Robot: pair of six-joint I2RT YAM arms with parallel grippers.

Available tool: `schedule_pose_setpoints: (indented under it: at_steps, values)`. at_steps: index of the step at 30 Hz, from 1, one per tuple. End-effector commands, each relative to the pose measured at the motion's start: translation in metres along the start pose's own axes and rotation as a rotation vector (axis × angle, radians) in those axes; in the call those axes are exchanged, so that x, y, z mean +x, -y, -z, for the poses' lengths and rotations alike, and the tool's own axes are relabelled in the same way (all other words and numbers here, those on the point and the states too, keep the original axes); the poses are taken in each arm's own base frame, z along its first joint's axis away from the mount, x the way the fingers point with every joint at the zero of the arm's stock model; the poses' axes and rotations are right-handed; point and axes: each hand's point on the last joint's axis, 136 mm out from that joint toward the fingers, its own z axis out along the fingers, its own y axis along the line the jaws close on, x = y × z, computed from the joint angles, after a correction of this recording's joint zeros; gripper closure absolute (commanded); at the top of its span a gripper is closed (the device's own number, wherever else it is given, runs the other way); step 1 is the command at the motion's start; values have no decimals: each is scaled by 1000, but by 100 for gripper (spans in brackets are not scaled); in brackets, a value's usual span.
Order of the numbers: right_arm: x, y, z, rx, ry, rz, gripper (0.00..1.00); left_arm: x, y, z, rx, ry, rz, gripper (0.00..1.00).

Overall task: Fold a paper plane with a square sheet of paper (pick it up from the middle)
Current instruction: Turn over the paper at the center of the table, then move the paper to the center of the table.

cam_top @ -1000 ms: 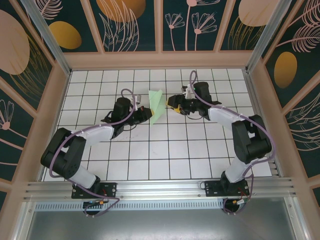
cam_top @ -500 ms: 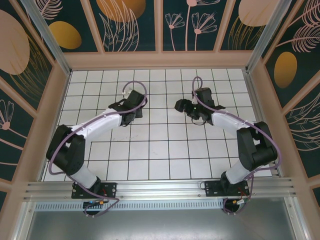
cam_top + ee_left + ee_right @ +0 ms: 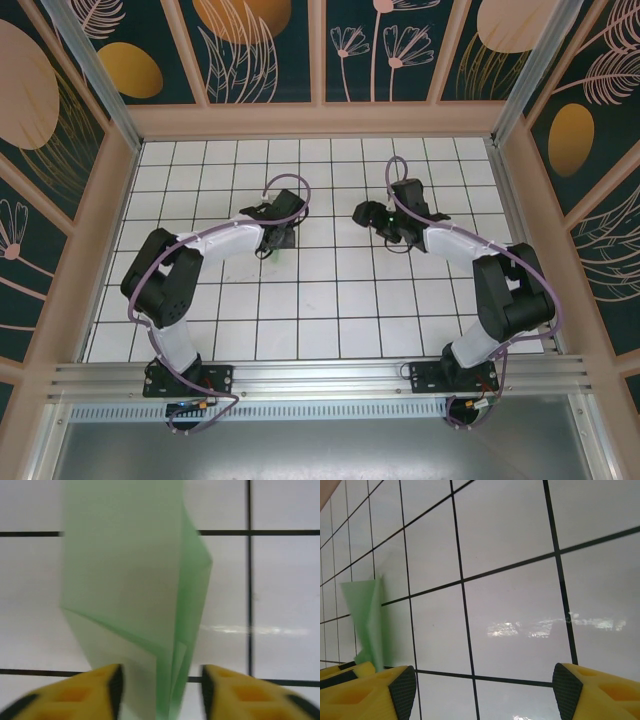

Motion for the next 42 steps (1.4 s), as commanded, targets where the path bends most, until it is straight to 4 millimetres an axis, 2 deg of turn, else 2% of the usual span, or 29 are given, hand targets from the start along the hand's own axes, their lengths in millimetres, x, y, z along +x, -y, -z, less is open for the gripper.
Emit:
schedule_pose_setpoints:
  at_steps: [1,5,8,10,12,14,17,21,24,29,33,39,42]
  values:
    - [9,-2,-4,-7,-11,-6,25,-10,25,14,170,7,44,37]
    - [25,-22,-16,-19,-40,30,25,-30,20,36,305,48,138,20]
    - [43,-48,-34,-40,-85,69,27,-42,-1,44,340,85,223,13]
    - [61,-69,-49,-54,-121,96,33,-47,-22,47,309,115,281,8]
    - [77,-95,-64,-83,-153,122,45,-44,-46,46,255,139,330,3]
    - [89,-114,-77,-103,-175,136,56,-40,-66,45,219,149,388,1]
    - [100,-141,-92,-140,-186,136,65,-34,-91,43,191,148,457,1]
    - [112,-166,-114,-168,-223,131,69,-30,-108,41,190,155,506,1]
    - [125,-175,-131,-157,-252,130,70,-29,-115,38,194,143,528,2]
    - [139,-168,-156,-105,-280,113,71,-20,-113,30,239,97,534,2]
    - [141,-149,-163,-19,-279,134,71,-15,-108,22,263,62,529,1]
    - [149,-98,-148,102,-373,312,71,-16,-101,19,295,51,524,2]
    - [157,-55,-131,155,-473,473,71,-15,-99,19,308,45,510,1]
